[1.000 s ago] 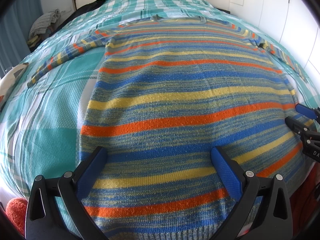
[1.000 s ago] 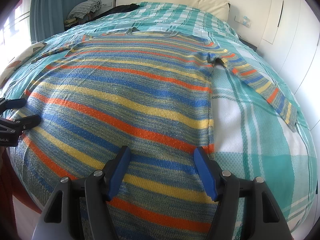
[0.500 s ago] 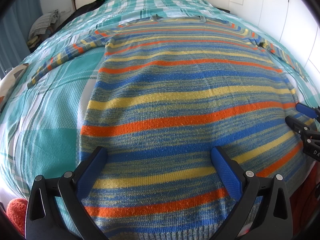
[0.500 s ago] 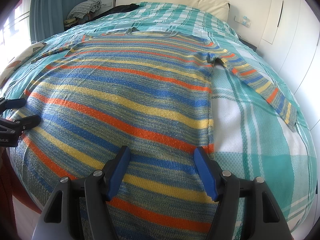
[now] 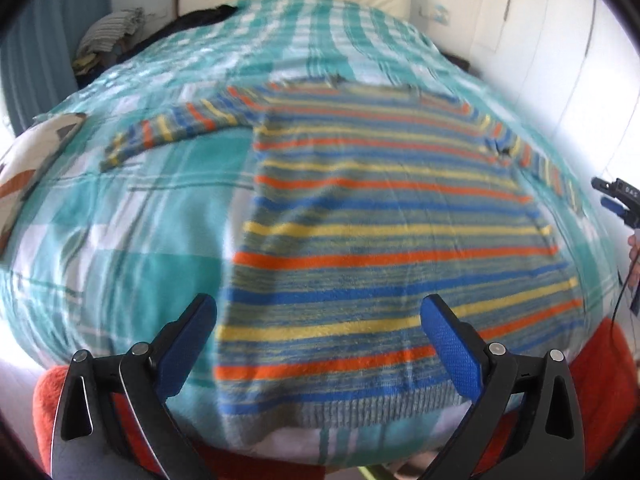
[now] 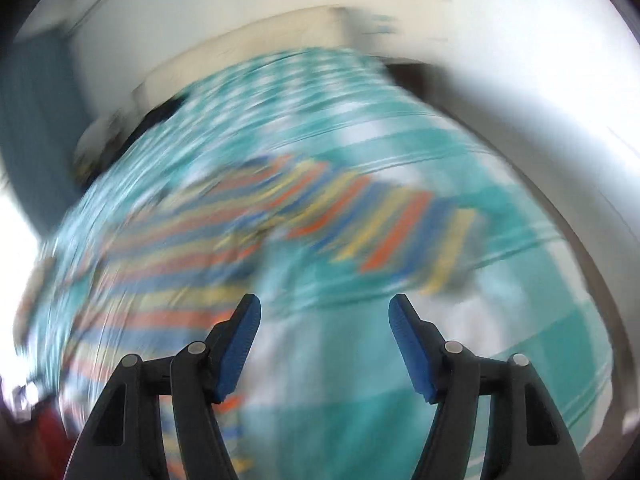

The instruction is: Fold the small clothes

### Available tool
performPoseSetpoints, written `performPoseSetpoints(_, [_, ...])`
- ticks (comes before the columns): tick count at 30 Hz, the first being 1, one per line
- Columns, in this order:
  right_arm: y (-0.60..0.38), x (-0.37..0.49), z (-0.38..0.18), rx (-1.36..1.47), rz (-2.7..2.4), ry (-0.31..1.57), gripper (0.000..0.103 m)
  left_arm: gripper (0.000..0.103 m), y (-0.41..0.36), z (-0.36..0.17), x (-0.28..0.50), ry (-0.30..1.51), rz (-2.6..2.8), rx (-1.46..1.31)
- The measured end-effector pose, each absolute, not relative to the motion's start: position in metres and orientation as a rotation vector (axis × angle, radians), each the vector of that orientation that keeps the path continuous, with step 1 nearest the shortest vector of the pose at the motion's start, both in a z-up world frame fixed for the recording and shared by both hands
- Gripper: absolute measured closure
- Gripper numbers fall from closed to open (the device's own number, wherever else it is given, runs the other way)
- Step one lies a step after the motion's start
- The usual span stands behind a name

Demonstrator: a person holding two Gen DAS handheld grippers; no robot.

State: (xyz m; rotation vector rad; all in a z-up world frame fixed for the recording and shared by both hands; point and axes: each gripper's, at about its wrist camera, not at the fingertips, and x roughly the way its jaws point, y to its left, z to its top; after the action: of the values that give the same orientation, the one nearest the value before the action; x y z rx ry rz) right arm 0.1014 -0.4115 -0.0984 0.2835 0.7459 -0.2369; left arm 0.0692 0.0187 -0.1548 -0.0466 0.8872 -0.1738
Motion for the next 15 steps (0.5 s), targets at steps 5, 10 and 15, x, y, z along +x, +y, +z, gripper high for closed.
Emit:
performPoseSetpoints(5, [-0.539,0.130,-0.121,0.638,-0.335,0.861,0.040,0.001,0.051,-0.164,0.073,0.907,-0.093,-0.112])
performPoseSetpoints(10, [-0.578,0.148,-0.150,0.819,-0.362,0.964,0.050,0.001,0.071,-0.178,0.081,0.959,-0.065,-0.179])
performPoseSetpoints(15, [-0.558,0.171,-0.161,0.665,-0.388,1.114,0.097,0.001,0.069,-0.189,0.089,0.993,-0.063,-0.158])
